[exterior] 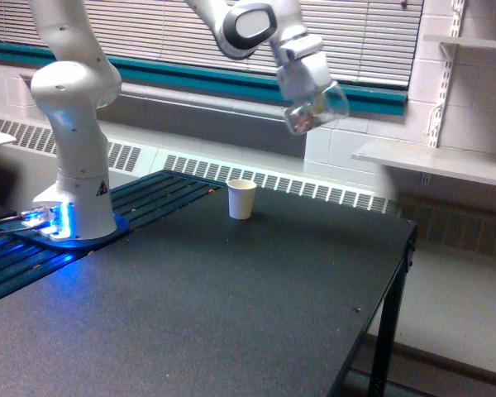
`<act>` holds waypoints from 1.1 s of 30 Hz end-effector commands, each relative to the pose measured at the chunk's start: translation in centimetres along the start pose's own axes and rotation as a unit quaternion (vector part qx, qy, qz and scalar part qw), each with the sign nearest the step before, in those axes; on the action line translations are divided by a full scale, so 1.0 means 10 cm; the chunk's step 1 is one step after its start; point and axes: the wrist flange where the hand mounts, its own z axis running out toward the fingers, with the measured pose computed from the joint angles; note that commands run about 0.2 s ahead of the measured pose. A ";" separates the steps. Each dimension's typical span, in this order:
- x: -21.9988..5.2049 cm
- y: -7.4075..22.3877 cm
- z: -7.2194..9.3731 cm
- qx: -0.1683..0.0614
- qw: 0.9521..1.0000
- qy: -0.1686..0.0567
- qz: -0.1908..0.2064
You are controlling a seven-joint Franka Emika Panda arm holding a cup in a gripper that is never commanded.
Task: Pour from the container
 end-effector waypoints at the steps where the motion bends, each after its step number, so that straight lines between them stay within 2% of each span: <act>1: -0.29 -0.20 0.01 0.011 1.000 -0.009 -0.015; 18: -0.78 -0.34 0.00 0.016 0.999 -0.031 0.007; 33: -1.31 -0.31 0.01 0.004 0.997 -0.071 0.015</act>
